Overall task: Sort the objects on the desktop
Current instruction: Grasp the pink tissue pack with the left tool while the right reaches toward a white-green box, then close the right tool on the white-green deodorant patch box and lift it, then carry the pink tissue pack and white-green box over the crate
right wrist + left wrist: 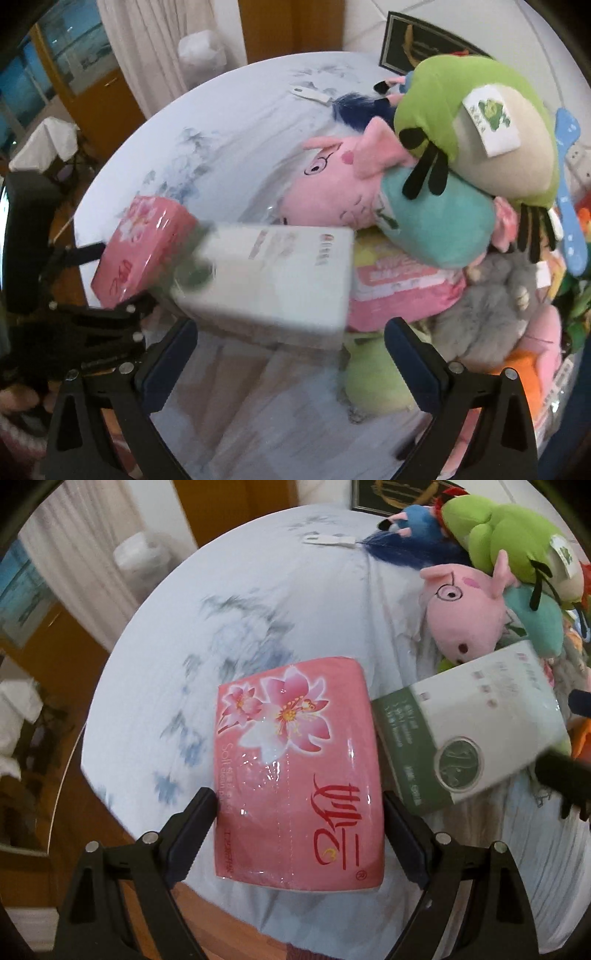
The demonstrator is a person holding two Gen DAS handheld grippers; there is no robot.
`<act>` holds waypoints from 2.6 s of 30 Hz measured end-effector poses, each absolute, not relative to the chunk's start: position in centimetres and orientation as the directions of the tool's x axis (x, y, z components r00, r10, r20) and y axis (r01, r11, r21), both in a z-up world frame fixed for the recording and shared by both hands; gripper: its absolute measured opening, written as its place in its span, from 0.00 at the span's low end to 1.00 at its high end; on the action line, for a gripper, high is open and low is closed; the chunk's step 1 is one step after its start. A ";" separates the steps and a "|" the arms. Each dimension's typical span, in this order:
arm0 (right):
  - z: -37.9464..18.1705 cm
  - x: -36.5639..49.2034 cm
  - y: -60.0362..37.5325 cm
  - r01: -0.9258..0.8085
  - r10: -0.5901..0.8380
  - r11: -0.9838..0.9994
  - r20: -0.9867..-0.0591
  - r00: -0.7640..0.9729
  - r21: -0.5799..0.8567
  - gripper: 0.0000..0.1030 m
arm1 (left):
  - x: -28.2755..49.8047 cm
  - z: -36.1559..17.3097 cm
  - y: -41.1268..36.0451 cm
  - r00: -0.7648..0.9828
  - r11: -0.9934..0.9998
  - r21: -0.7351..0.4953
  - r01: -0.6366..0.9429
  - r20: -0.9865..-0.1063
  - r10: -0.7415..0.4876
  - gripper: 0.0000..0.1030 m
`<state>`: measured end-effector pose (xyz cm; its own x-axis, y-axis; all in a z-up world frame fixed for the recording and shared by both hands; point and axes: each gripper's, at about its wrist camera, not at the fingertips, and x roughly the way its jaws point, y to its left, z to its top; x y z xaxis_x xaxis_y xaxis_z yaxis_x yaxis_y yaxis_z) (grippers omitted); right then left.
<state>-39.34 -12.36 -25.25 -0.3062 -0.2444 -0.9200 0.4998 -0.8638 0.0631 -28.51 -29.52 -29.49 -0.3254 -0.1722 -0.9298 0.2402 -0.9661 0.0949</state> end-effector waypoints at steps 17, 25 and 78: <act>-31.2 -36.9 -16.0 0.595 -0.321 -0.773 -0.944 -0.069 0.219 0.74 | -24.8 -30.1 -32.4 -0.324 -0.906 0.130 0.402 -0.906 -0.273 0.86; -27.3 -37.3 -17.9 0.768 -0.267 -0.640 -0.932 -0.243 -0.017 1.00 | -24.6 -30.0 -32.1 -0.322 -0.914 0.131 0.384 -0.909 -0.266 0.87; -10.7 -34.2 -5.2 0.272 -0.166 -0.962 -0.710 -0.684 -0.037 0.74 | -31.0 -11.7 -21.0 -0.742 -0.990 0.062 -0.129 -0.668 0.055 0.88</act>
